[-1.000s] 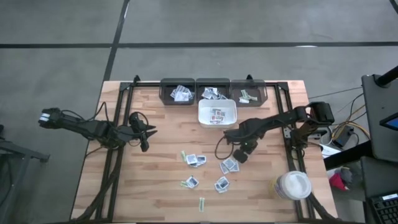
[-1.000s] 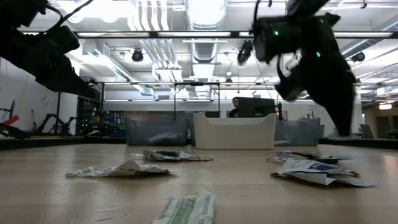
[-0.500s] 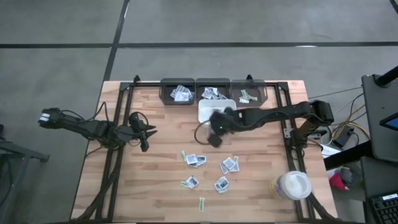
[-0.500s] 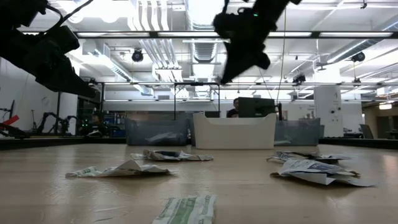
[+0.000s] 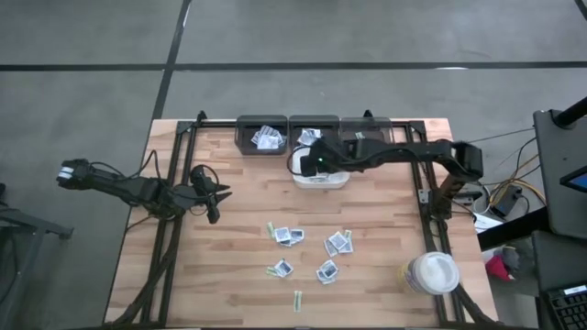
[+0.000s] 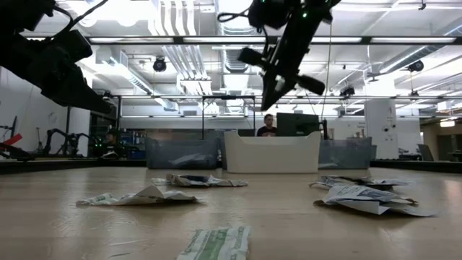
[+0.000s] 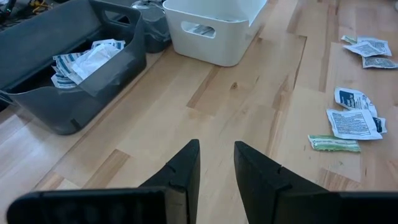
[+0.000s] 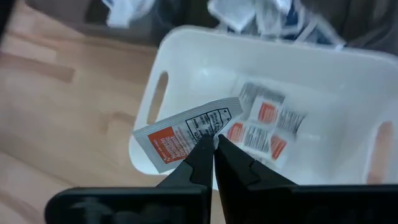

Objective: Pick & Place First Aid Supplies
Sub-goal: Put the top orange ointment pack into the white bin

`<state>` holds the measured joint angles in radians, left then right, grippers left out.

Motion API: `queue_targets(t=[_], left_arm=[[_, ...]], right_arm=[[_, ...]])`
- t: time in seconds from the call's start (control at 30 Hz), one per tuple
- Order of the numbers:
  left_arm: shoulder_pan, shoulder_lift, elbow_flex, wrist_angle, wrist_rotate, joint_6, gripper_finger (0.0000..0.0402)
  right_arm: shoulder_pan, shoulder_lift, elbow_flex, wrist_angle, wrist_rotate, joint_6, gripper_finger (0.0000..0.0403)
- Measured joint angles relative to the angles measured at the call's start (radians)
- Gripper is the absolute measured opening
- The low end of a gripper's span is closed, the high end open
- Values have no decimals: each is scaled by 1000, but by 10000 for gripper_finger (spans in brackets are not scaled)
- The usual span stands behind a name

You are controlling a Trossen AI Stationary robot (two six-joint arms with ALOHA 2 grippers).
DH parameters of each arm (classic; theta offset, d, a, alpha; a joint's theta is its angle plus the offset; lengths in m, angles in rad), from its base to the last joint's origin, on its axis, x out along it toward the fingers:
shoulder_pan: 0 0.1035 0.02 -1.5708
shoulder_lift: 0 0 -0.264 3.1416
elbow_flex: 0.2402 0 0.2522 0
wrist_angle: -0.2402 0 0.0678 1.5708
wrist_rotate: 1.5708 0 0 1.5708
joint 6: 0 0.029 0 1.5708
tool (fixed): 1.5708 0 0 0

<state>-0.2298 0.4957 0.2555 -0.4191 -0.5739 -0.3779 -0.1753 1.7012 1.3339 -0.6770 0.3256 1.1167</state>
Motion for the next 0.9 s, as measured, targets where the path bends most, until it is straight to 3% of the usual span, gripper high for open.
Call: queue_targets(t=[0.13,0.5,0.8,0.9], left_arm=[[0,0,0,0,0,0,94],[0,0,0,-1,0,9,94],[0,0,0,-1,0,11,94],[0,0,0,-1,0,11,94]], right_arm=[[-35,48,15,-2,-81,-6,8],[-86,188,80,-145,-103,-17,8],[-90,276,163,-163,-103,-103,8],[-97,311,184,-165,-167,-162,8]])
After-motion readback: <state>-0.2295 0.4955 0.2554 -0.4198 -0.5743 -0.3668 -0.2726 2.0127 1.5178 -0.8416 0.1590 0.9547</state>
